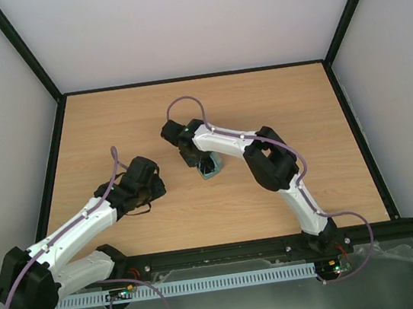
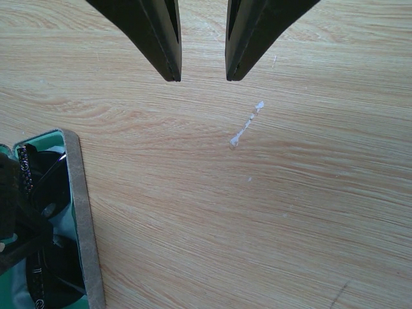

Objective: Organize the sunglasses
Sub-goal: Place the sunglasses in the sunglasses case.

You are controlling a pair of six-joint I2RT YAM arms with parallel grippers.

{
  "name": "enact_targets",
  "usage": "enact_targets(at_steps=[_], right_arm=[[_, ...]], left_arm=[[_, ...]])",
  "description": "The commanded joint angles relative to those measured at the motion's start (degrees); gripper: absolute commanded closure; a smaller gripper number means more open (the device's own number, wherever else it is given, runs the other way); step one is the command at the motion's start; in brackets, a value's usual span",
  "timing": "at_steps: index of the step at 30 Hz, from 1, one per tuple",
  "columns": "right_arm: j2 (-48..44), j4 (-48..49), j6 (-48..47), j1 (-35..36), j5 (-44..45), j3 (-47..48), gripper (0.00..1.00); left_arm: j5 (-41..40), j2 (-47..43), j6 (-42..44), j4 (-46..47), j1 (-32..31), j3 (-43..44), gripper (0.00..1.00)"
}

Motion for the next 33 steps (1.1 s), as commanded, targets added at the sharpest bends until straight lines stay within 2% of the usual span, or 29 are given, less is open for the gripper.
enact_targets(at_steps=[1,16,27,33], right_arm=[[-1.51,4.35,-0.12,-0.65,-2.49,-3.90,0.99],[-2.90,5.40,0.23,-1.39,-2.01,-6.59,0.97],[-8.01,4.54,1.00,-1.00,-1.04,-6.10,0.75],[-10.90,2.12,1.34,-0.09,-0.07,-3.04,0.72]], left_arm=[[0.04,0.03,0.44,-1.17,0.41,0.38,0.79],[0.21,0.38,0.27,-1.19,0.46,0.59,0.79],[0.12,0.55,0.26,-1.25,0.32,1.33,0.79],[0.03,0.77,-0.12,-1.19,0.22,1.67,0.78]])
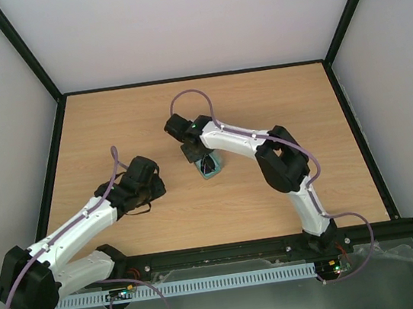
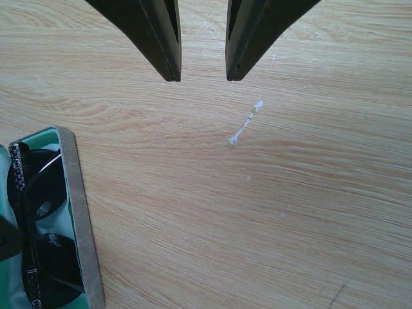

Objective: Organize the sunglasses
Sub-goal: Place the sunglasses in the sunglasses case, then adjust the sunglasses case at the center of the board.

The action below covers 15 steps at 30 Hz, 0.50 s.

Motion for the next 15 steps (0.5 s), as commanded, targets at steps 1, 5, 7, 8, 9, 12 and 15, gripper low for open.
enact_targets(at_steps=[1,5,7,8,9,12,15], right_arm=[[-5.16,-2.89,0.72,0.56,1.76,3.01,0.71],[-8.55,-3.38,1.32,0.51,2.27,4.34,0.68],[-10.42,-3.39,1.95,-0.45,2.51,4.04,0.69],[-11.52,-2.71,2.23,-1.49,1.62,3.06,0.69],[-13.60,-1.38,2.57,-3.35,0.34,0.85,0.69],[-18.27,2.99,3.67,-8.44,-3.51,-5.35,0.69],[-22.02,7.27,4.70,-13.58,-6.96,-12.11,0.69]], left_arm=[[0.06,0.61,-0.16,-1.07,0.03,1.64,0.78],[0.35,2.12,-0.13,0.01,0.00,2.06,0.78],[0.95,3.98,0.04,1.87,-0.08,2.39,0.78],[1.33,5.25,0.14,2.79,-0.03,2.63,0.78],[1.47,7.34,0.34,3.51,-0.05,3.06,0.78],[2.38,11.70,0.50,6.67,-0.02,4.02,0.79],[2.36,17.00,1.15,8.90,-0.06,5.94,0.79]])
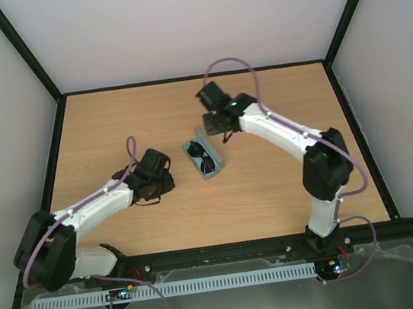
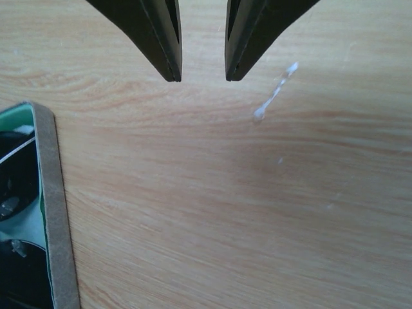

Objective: Organize the sunglasses
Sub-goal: Adjust the sunglasses case at the center of the board.

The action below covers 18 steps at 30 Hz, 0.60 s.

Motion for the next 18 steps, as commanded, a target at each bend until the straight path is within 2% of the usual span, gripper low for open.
enact_targets(at_steps=[1,7,18], right_arm=[[-5.73,5.89,2.68,-8.11,-4.97,-9.35,0.69],[-6.74,9.17,2.81,-11.00,-10.13,-15.35,0.71],[-3.79,12.65,2.81,-10.77,-20.88,-16.63,0.72]], left_arm=[[0.79,6.71,1.26,4.64,-0.04,3.84,0.80],[1.96,16.68,1.25,9.88,-0.01,7.61,0.82],[3.81,28.74,0.66,15.39,-0.01,11.39,0.84]])
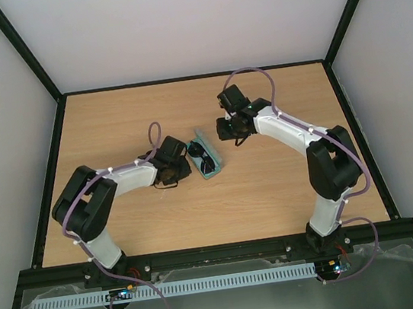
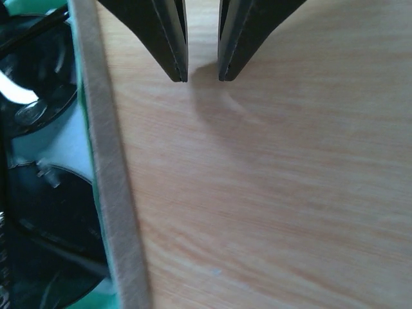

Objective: Organize the sunglasses
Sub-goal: Adjust the sunglasses case at the center of the board.

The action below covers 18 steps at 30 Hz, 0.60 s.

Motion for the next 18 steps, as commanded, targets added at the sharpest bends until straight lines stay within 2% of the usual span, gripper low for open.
enact_targets(at_steps=[1,8,18], right_arm=[[1.41,2.81,0.58,0.36,-5.52,-1.21,0.73],[4.04,2.84,-0.25,3.89,-7.28,-1.28,0.78],[5.45,3.94,0.42,8.16,-6.11,-2.76,0.79]], left_arm=[[0.98,5.94,0.14,1.10,0.00,2.74,0.84],[1.60,10.18,0.52,1.41,0.06,6.26,0.85],[1.77,11.79,0.97,2.69,0.67,6.70,0.85]])
